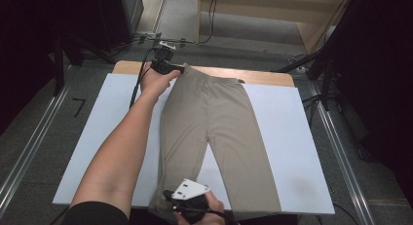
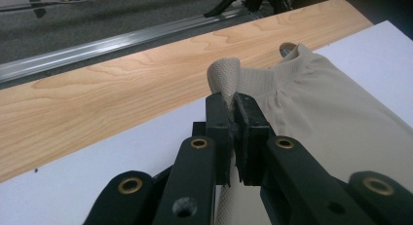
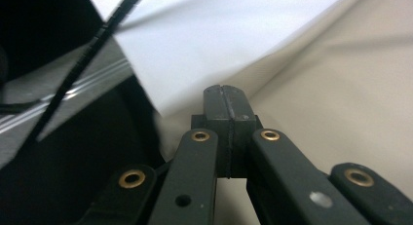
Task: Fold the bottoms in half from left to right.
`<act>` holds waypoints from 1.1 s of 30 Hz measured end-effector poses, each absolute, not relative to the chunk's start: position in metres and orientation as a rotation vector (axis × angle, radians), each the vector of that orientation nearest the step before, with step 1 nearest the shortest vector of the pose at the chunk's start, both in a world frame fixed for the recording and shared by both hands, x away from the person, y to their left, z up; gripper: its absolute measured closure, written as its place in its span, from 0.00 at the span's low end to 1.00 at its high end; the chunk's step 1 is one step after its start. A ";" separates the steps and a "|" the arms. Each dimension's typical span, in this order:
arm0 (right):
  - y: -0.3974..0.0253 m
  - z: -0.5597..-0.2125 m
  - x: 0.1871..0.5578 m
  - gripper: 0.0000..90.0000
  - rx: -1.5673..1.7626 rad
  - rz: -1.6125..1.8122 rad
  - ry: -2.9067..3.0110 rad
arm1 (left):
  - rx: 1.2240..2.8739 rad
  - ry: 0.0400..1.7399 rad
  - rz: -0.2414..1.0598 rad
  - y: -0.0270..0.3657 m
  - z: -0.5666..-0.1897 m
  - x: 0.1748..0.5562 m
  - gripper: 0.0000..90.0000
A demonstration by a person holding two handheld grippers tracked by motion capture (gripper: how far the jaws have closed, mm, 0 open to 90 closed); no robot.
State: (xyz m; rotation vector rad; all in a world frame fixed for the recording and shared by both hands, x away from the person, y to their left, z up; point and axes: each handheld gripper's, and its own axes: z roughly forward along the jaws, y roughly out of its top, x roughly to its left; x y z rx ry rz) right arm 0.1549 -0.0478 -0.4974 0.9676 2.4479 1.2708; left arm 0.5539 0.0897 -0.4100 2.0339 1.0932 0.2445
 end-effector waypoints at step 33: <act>0.030 -0.519 0.164 0.98 0.898 1.160 2.482 | 2.033 1.114 0.213 0.091 -0.420 0.551 0.96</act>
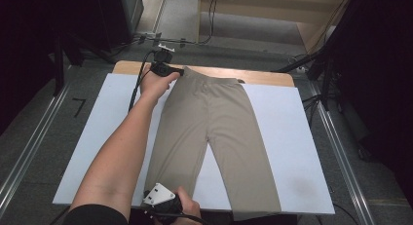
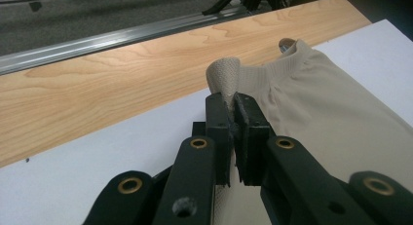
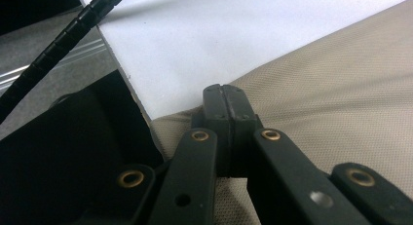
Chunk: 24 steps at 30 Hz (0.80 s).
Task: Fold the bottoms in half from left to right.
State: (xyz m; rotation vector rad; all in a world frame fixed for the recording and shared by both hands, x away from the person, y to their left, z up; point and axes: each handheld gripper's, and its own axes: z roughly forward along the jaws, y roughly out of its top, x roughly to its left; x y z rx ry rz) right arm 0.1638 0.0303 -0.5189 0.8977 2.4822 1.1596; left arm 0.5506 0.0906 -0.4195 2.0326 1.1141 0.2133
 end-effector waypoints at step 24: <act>-0.028 -0.515 0.166 0.46 1.210 1.083 2.364 | 2.030 1.116 0.216 0.088 -0.423 0.552 0.96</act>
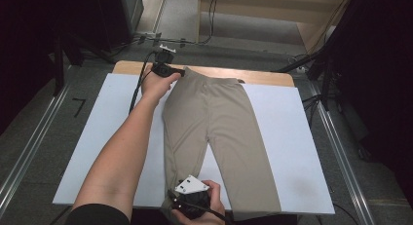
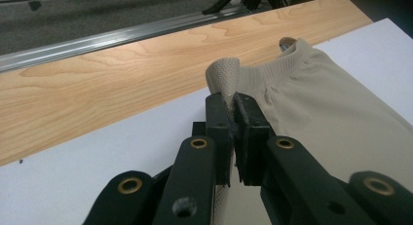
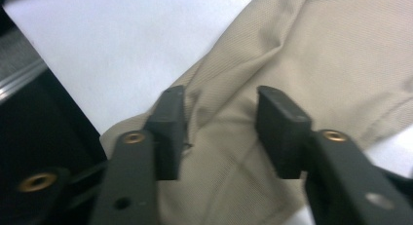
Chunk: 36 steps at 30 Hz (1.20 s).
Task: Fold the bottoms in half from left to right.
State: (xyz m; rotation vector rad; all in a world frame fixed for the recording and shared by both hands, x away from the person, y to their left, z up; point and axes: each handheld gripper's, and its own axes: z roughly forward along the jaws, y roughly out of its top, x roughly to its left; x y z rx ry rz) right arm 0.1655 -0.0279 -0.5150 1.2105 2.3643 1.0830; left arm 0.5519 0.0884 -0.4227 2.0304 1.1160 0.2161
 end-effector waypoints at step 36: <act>0.019 -0.472 0.161 0.98 0.791 1.486 2.546 | 1.936 1.346 0.376 0.179 -0.417 0.551 0.96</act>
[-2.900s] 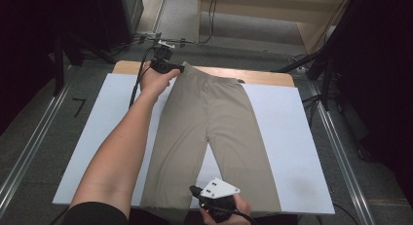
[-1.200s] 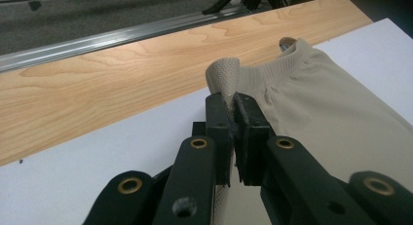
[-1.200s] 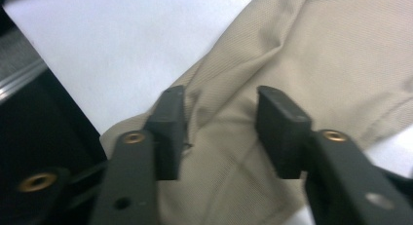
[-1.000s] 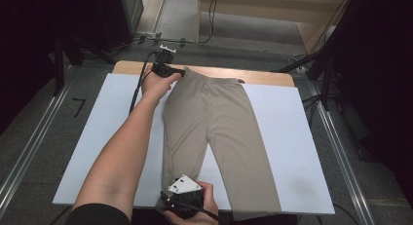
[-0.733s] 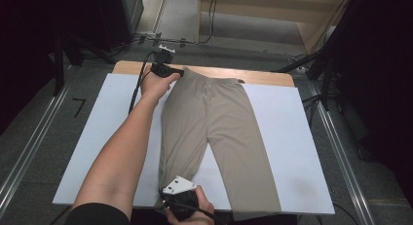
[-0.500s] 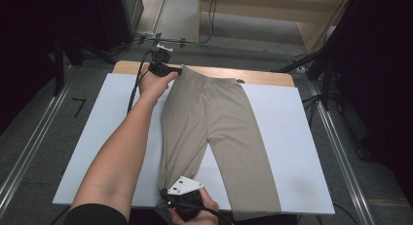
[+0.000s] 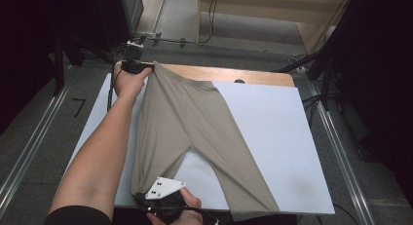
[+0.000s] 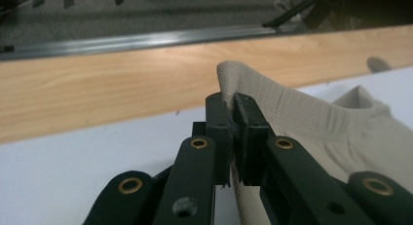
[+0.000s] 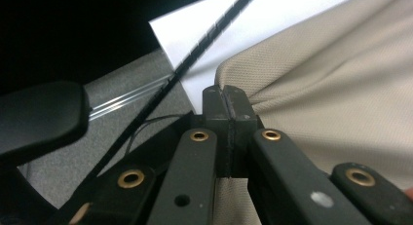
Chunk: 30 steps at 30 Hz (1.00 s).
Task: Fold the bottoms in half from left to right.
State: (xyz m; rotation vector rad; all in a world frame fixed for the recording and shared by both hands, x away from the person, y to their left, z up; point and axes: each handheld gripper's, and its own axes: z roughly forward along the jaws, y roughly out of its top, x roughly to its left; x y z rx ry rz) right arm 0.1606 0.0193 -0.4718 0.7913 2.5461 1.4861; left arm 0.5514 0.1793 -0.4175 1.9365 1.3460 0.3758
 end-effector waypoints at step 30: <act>-0.236 -0.488 0.106 0.97 1.283 1.192 2.224 | 1.950 1.240 0.165 0.035 -0.420 0.549 0.96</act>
